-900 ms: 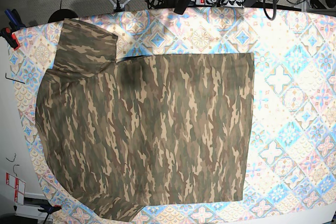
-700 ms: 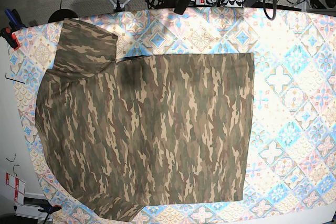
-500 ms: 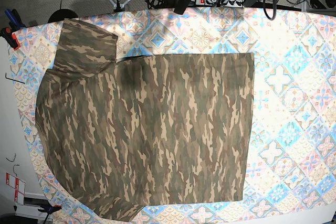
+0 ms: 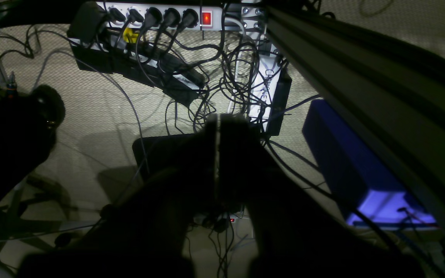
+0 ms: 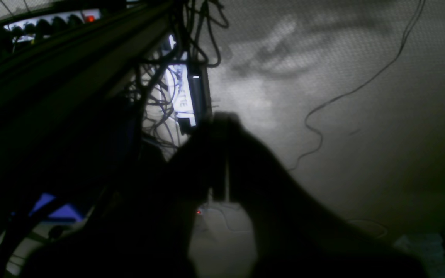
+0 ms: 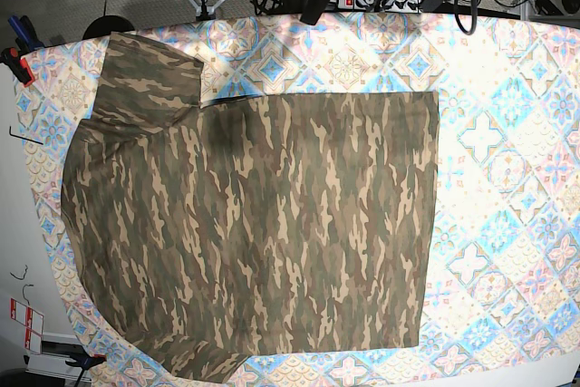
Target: Fold the T-shirt properly
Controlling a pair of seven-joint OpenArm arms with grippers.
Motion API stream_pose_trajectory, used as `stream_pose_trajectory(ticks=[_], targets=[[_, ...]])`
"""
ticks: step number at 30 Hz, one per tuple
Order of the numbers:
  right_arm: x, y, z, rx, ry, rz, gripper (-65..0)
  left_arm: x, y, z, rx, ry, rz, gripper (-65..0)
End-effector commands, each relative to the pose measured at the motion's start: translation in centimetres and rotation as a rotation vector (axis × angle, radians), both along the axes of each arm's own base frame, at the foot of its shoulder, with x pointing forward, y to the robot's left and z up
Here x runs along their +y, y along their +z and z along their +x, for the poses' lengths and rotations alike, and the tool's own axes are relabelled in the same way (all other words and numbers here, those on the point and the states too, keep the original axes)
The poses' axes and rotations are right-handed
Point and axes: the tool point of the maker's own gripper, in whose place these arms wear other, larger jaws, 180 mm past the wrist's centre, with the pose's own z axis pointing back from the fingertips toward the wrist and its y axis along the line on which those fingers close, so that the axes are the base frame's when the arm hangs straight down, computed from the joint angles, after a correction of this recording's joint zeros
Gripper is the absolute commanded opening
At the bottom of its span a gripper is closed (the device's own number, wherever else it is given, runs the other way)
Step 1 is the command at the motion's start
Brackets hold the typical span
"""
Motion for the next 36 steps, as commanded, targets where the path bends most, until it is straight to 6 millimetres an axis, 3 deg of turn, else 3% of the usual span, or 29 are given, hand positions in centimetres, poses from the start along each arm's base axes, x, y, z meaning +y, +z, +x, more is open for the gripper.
stream_pose_trajectory(ticks=[1,29,32,36], targets=[[-0.4,0.0,0.1,-0.006,0.001,-0.006,-65.0,-0.2,0.0,0.1,0.002,-0.007,-0.005,-65.0],[-0.7,0.0,-0.3,0.002,-0.003,-0.010,-65.0,0.0,0.0,-0.3,0.008,-0.010,-0.002,-65.0],[-0.7,0.1,-2.5,0.031,-0.005,-0.011,-65.0,0.0,0.0,-1.1,0.017,-0.010,-0.002,-65.0],[-0.7,0.1,-3.4,0.045,-0.006,-0.011,-65.0,0.0,0.0,-1.4,0.020,-0.010,-0.001,-65.0]])
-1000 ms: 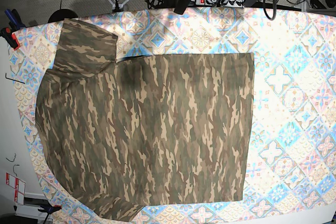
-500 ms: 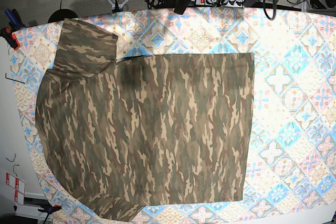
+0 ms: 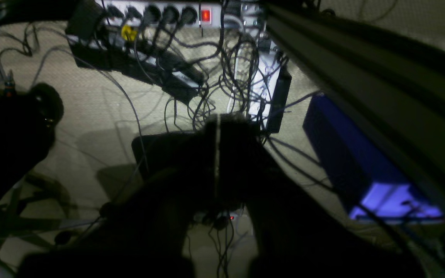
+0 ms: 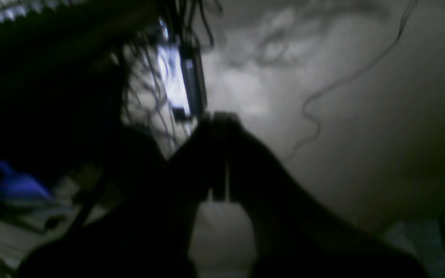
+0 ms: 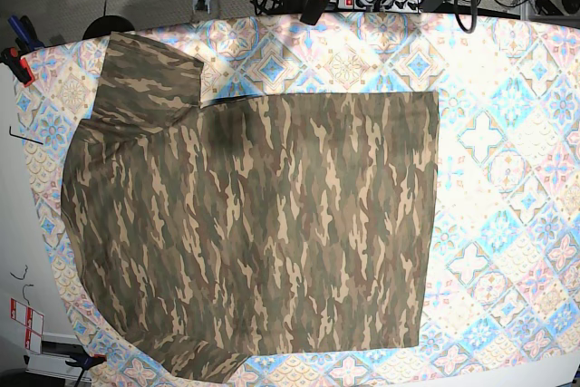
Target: Fold the T-shirt properly
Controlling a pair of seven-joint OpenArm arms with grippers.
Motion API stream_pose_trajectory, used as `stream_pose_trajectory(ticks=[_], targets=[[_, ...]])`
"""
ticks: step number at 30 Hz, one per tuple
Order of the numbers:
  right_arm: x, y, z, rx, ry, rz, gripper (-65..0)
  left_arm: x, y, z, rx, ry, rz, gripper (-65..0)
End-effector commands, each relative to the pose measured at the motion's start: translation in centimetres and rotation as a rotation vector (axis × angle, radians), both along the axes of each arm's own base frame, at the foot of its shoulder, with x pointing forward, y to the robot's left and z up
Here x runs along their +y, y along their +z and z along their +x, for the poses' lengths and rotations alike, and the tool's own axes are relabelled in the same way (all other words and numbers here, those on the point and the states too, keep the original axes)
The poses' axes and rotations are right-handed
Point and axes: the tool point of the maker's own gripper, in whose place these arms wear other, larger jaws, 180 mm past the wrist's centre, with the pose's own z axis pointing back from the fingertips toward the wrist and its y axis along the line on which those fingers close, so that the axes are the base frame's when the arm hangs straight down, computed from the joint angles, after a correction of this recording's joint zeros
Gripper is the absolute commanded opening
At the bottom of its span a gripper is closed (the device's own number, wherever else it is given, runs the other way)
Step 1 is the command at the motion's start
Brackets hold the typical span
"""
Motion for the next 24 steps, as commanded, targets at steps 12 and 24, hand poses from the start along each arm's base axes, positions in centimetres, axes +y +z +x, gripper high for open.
stream_pose_trajectory(ticks=[12,24], targets=[[-0.3,0.3,-2.5,-0.038,-0.006,-0.015,-65.0,0.2,0.1,-2.0,0.028,-0.011,0.000,-65.0],[-0.8,2.4,-6.1,-0.245,-0.006,-0.051,-65.0,2.5,2.4,-5.6,-0.267,-0.150,0.014,-65.0]])
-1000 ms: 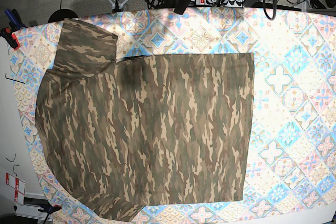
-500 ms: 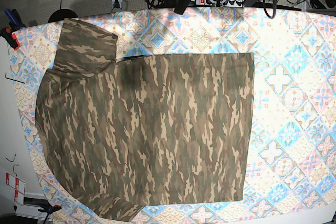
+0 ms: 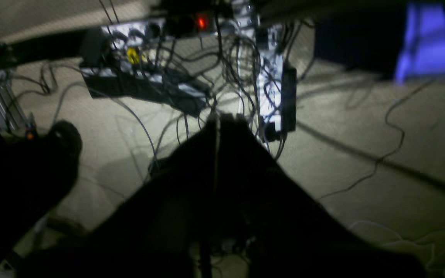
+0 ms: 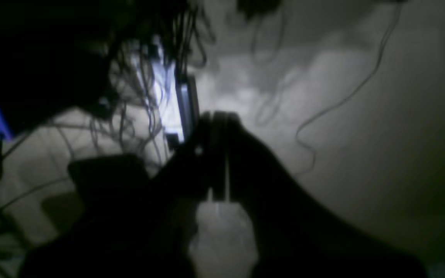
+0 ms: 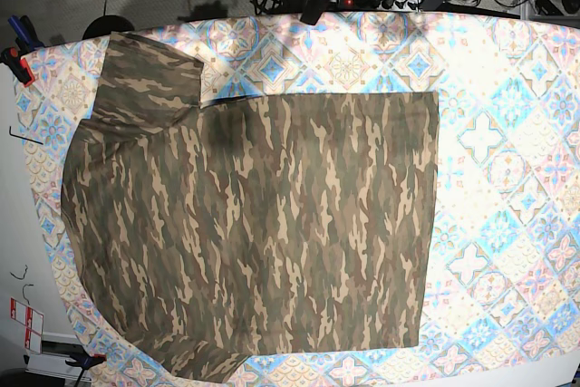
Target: Fold the T-shirt properly
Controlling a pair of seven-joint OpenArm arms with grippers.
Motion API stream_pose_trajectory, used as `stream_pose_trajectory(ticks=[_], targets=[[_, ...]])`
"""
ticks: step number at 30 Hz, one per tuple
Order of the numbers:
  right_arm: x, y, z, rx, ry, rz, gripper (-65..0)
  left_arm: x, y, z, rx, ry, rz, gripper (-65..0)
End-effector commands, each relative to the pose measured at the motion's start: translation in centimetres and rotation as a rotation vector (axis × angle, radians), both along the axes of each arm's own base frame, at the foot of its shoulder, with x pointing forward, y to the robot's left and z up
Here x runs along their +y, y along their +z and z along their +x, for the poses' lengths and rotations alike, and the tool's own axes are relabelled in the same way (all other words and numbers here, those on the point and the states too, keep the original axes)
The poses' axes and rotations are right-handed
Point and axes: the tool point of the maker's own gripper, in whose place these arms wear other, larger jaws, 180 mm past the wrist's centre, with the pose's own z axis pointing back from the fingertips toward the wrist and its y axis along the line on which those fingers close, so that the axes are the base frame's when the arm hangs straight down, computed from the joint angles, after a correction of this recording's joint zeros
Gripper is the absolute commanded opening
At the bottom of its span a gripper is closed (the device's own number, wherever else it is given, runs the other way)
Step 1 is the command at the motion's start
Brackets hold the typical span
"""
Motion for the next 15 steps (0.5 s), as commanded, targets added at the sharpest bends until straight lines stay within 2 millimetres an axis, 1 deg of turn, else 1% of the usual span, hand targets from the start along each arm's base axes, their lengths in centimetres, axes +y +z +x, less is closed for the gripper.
stream_pose_trajectory(ticks=[1,4,7,15], targets=[[0.1,0.4,-2.0,0.016,0.001,-0.001,-65.0,0.6,0.1,1.4,-0.052,0.017,0.011,-65.0],[0.1,1.0,-2.4,-0.028,0.004,-0.007,-65.0,0.6,0.7,1.0,-0.098,0.030,0.007,-65.0],[-0.2,2.1,-2.6,-0.113,0.005,-0.021,-65.0,0.4,2.3,1.0,-0.219,0.026,-0.011,-65.0],[-0.6,6.3,-2.8,-0.374,0.015,-0.057,-65.0,-0.1,6.4,0.1,-0.453,0.032,-0.050,-65.0]])
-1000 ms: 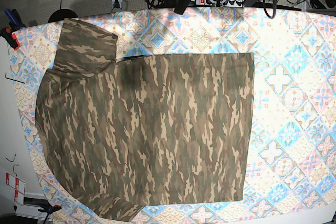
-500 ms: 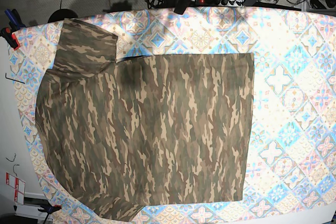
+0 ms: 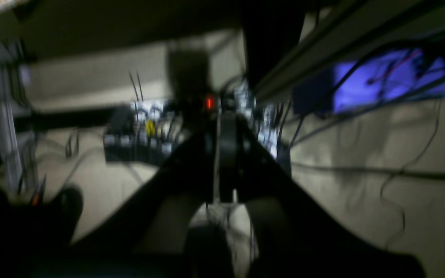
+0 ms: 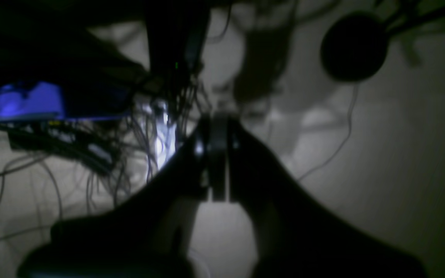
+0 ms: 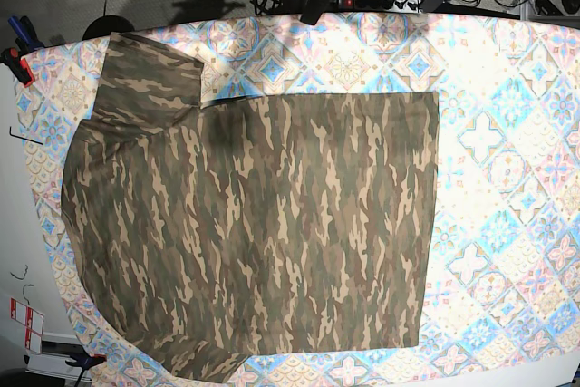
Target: Fold the T-shirt properly
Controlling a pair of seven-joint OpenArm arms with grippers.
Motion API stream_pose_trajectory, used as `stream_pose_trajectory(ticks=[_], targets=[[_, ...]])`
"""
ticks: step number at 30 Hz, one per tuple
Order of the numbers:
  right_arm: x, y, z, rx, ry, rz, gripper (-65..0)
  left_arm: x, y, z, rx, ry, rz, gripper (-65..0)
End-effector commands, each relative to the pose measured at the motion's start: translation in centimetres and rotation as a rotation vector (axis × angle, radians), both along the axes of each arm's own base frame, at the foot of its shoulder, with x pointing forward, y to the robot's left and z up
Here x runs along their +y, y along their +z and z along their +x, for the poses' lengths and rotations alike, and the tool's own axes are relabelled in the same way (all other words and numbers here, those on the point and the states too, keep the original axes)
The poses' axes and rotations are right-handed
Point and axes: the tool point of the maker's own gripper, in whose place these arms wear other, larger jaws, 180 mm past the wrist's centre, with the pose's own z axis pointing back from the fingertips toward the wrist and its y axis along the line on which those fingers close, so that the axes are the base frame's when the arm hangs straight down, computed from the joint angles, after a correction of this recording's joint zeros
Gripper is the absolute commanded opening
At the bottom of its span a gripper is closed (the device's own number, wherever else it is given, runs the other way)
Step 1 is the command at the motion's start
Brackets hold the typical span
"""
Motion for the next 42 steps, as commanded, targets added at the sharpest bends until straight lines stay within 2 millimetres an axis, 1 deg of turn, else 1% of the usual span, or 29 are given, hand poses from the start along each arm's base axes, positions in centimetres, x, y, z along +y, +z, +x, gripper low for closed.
stream_pose_trajectory(ticks=[1,3,5,6,7,8,9,10,12,14,15,16,19,21,22,24,26,28,31,32,34,35,37,40,42], targets=[[-0.1,0.8,-0.8,-0.023,0.003,-0.006,-65.0,0.1,0.8,-0.1,-0.041,0.001,-0.004,-65.0],[-0.1,1.8,-1.0,-0.072,0.006,-0.012,-65.0,0.1,1.6,-0.2,-0.082,0.003,-0.009,-65.0],[-0.2,3.2,-1.1,-0.138,0.008,-0.022,-65.0,0.0,3.0,-0.3,-0.152,0.007,-0.018,-65.0],[-0.3,4.0,-1.2,-0.173,0.009,-0.027,-65.0,0.0,3.4,-0.9,-0.156,0.009,-0.020,-65.0],[-0.3,4.5,-1.6,-0.185,0.011,-0.029,-65.0,0.1,3.4,-1.0,-0.157,0.007,-0.019,-65.0],[-0.3,4.5,-2.3,-0.167,0.012,-0.027,-65.0,0.7,3.5,-0.6,-0.169,-0.002,-0.010,-65.0],[-0.3,4.6,-2.3,-0.170,0.013,-0.028,-65.0,1.5,3.7,-0.5,-0.178,-0.014,0.000,-65.0],[-0.3,4.7,-2.4,-0.175,0.015,-0.027,-65.0,1.5,3.9,-0.7,-0.181,-0.015,0.001,-65.0],[0.2,4.8,-1.5,-0.204,0.042,-0.010,-65.0,1.5,4.4,0.3,-0.229,-0.018,0.000,-65.0],[1.3,5.2,-1.7,-0.217,0.086,0.024,-65.0,1.5,5.1,0.7,-0.270,-0.021,-0.001,-65.0],[1.8,5.4,-1.5,-0.235,0.109,0.041,-65.0,2.0,5.8,1.4,-0.310,-0.034,0.005,-65.0],[2.2,5.7,-0.8,-0.266,0.127,0.056,-65.0,2.3,6.5,1.9,-0.345,-0.046,0.009,-65.0],[3.0,7.1,-0.3,-0.329,0.150,0.076,-65.0,2.1,9.0,3.5,-0.456,-0.062,0.001,-65.0],[2.7,8.0,0.4,-0.375,0.141,0.065,-65.0,1.9,10.7,4.3,-0.518,-0.071,-0.005,-65.0],[2.1,8.4,0.5,-0.388,0.135,0.050,-65.0,1.7,11.4,4.6,-0.544,-0.074,-0.009,-65.0],[1.0,9.4,1.4,-0.438,0.117,0.018,-65.0,1.6,12.8,5.3,-0.593,-0.078,-0.014,-63.6],[0.1,10.4,1.4,-0.461,0.103,-0.011,-65.0,1.4,13.5,5.7,-0.620,-0.079,-0.016,-60.8],[-0.7,11.4,1.9,-0.497,0.092,-0.037,-65.0,1.3,14.0,6.2,-0.643,-0.081,-0.016,-59.0],[-1.5,13.2,2.3,-0.533,0.086,-0.063,-65.0,1.2,14.8,7.1,-0.681,-0.082,-0.018,-58.9],[-1.7,13.6,2.7,-0.542,0.088,-0.070,-65.0,1.2,15.2,7.4,-0.696,-0.083,-0.020,-58.8],[-2.7,14.5,3.6,-0.544,0.098,-0.091,-65.0,0.9,16.4,8.7,-0.754,-0.087,-0.025,-58.8],[-3.0,14.9,4.4,-0.542,0.110,-0.096,-65.0,0.8,17.2,8.9,-0.776,-0.088,-0.027,-58.5],[-3.5,16.1,5.9,-0.538,0.135,-0.101,-65.0,1.3,18.6,9.9,-0.806,-0.085,-0.003,-58.1],[-3.6,18.2,8.6,-0.556,0.169,-0.102,-65.0,1.8,20.6,12.2,-0.798,-0.085,0.034,-58.1],[-3.7,19.5,10.4,-0.568,0.175,-0.109,-65.0,1.7,21.9,13.8,-0.796,-0.090,0.047,-58.1]])
